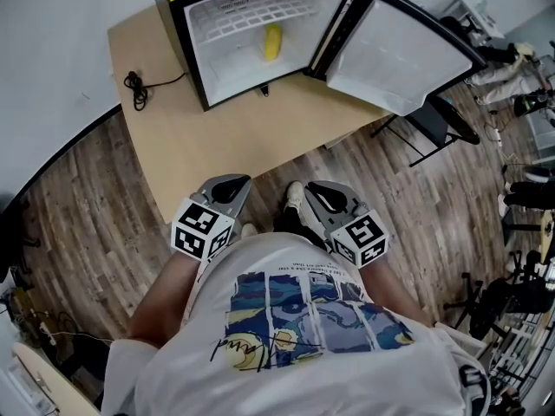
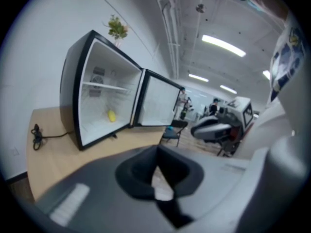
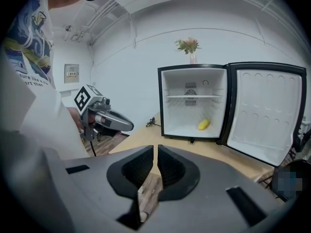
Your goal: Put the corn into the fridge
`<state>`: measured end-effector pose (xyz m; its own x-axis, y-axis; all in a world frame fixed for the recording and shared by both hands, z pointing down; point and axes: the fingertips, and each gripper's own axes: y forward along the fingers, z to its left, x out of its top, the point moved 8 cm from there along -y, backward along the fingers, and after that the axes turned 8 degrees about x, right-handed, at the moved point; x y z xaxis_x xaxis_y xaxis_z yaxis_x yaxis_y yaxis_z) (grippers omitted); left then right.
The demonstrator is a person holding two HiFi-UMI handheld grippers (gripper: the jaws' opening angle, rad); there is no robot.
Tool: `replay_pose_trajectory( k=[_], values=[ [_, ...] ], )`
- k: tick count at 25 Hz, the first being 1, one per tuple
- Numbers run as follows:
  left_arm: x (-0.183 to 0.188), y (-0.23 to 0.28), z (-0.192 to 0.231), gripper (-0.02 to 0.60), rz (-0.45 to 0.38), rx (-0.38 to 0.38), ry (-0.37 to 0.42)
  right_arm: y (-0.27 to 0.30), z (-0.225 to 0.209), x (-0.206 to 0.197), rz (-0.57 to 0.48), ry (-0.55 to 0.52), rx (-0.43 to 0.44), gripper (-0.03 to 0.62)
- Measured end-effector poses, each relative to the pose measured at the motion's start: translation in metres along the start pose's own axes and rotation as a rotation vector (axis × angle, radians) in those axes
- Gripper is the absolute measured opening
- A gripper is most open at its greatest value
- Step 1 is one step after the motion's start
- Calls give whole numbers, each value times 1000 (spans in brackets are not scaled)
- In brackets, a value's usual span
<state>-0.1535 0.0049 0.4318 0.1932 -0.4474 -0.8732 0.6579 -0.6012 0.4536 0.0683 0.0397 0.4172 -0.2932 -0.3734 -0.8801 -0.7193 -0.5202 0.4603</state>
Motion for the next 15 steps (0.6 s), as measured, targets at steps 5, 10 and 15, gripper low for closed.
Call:
replay_pose_trajectory(
  k=[5,10,15],
  values=[
    [1,-5,-5,9,-10,-6,12,0,4,4,3,-26,1,28],
    [0,-11,-7,9,-20,-10,9,-2,8,11,3,-52,-1,26],
    [-2,-16,-5,9,-21,-7,10,1,12,12,12,-65,4,24]
  ],
)
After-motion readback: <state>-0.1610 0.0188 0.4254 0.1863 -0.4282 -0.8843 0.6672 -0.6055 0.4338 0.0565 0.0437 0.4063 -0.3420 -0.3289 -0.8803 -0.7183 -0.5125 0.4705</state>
